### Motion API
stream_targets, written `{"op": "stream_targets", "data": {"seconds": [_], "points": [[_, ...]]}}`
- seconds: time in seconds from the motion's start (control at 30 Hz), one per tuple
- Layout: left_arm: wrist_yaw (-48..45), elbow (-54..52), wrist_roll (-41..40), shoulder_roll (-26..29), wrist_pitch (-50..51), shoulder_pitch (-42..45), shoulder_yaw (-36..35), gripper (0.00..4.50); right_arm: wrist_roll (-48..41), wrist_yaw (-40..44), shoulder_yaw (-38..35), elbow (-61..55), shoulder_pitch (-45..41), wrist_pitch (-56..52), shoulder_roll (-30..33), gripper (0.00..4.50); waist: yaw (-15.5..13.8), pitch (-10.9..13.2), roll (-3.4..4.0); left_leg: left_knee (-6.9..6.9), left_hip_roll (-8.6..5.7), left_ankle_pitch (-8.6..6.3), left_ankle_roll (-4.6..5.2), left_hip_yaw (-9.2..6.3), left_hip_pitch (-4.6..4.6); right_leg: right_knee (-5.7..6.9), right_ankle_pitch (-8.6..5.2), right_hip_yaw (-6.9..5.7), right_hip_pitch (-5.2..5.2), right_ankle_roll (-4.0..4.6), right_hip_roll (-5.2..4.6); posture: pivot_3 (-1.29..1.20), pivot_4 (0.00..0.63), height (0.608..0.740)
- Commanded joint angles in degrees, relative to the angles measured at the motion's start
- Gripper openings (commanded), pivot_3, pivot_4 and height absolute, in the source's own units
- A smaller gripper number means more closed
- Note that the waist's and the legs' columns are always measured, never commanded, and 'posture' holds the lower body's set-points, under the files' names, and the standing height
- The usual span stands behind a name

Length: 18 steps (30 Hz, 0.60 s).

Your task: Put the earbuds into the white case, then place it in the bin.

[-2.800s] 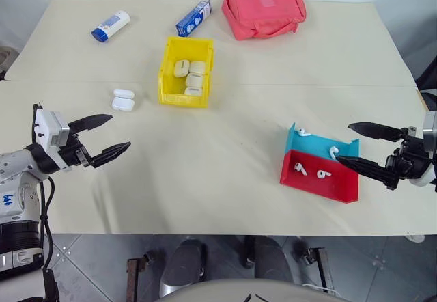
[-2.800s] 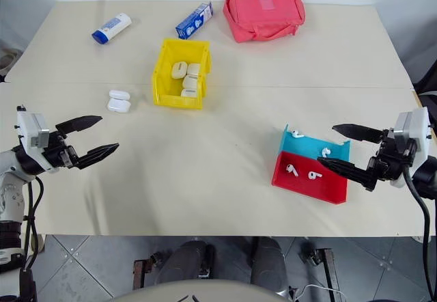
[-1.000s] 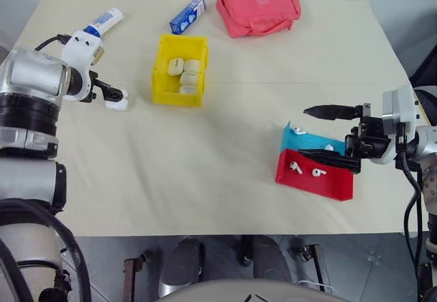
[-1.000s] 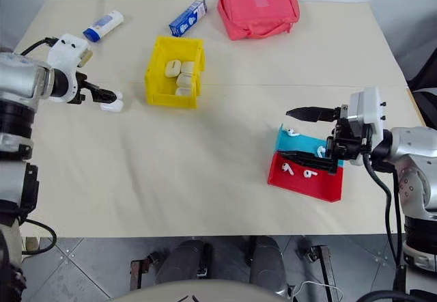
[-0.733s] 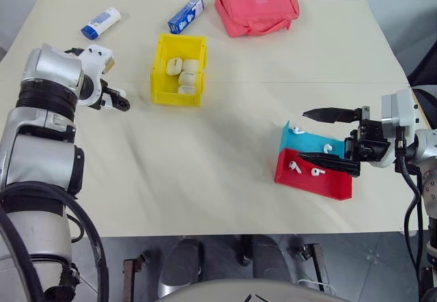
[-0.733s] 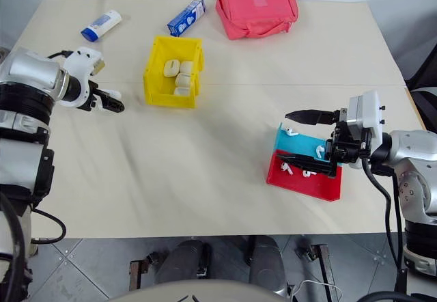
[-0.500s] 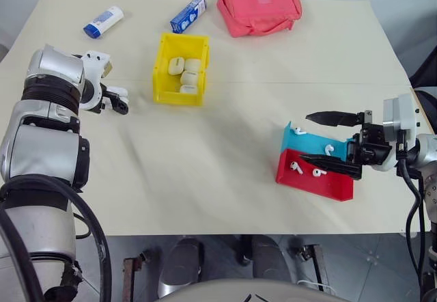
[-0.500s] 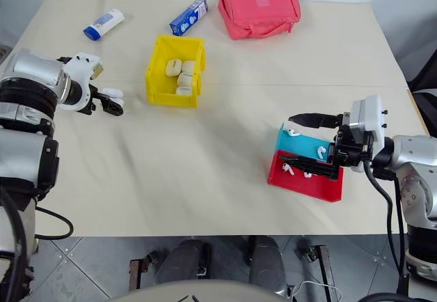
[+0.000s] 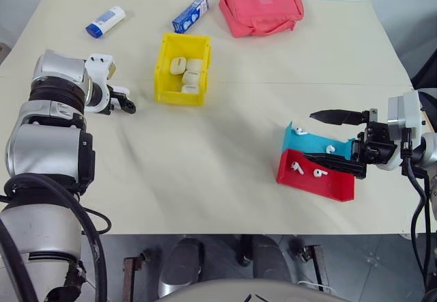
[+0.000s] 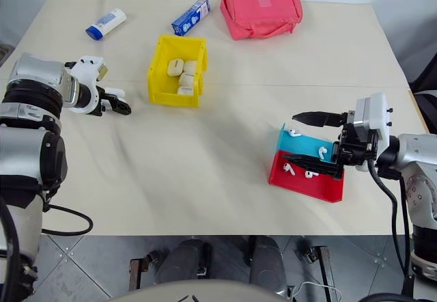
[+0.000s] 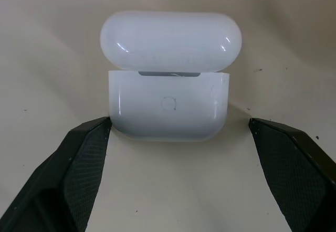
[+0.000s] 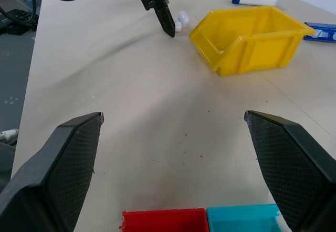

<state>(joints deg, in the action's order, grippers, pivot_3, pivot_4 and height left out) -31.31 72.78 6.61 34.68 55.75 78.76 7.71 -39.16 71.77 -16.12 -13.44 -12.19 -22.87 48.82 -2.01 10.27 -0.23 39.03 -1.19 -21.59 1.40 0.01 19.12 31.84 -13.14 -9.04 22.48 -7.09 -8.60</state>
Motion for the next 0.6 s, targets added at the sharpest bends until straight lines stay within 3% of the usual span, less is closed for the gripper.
{"op": "stream_targets", "data": {"seconds": [0.03,0.3,0.4,0.5,0.6], "points": [[0.9,0.6,0.0,0.0,-0.1,1.3,-1.4,4.47,-1.2,-0.1,-1.8,-1.6,-0.3,-0.3,1.3,4.50,0.0,0.0,0.00,0.00,0.00,0.00,0.00,0.00,0.00,0.00,0.00,0.01,0.00,0.00,0.00,0.00,0.150,0.740],[2.4,1.1,-0.1,-0.4,-3.8,0.5,-3.5,4.47,-1.2,-0.3,-1.8,-1.5,-0.5,-0.9,1.6,4.50,-0.2,0.0,-0.01,0.02,0.00,0.00,0.00,0.01,0.01,0.01,0.00,0.00,0.00,0.00,0.00,0.00,0.150,0.740],[3.3,1.5,0.0,-0.4,-4.8,0.4,-4.1,3.85,-1.2,-0.4,-1.7,-1.6,-0.6,-1.1,1.8,4.50,-0.2,0.0,-0.01,0.02,0.00,0.01,0.00,0.02,0.00,0.01,0.00,0.00,0.00,0.00,0.00,0.00,0.150,0.740],[2.8,1.7,0.5,-0.2,-5.0,0.2,-3.8,2.87,-1.2,-0.4,-1.9,-1.6,-0.5,-1.4,2.1,4.50,-0.2,0.0,-0.01,0.02,-0.01,0.01,0.00,0.03,0.00,0.02,0.01,0.01,0.00,0.00,0.00,0.00,0.150,0.740],[0.6,1.2,1.6,0.3,-5.6,0.1,-2.6,2.75,-1.3,-0.6,-2.2,-1.8,-0.3,-1.5,2.5,4.50,-0.2,0.0,-0.01,0.02,-0.01,0.01,0.01,0.05,0.00,0.02,0.01,0.00,0.00,0.00,0.01,0.00,0.150,0.740]]}}
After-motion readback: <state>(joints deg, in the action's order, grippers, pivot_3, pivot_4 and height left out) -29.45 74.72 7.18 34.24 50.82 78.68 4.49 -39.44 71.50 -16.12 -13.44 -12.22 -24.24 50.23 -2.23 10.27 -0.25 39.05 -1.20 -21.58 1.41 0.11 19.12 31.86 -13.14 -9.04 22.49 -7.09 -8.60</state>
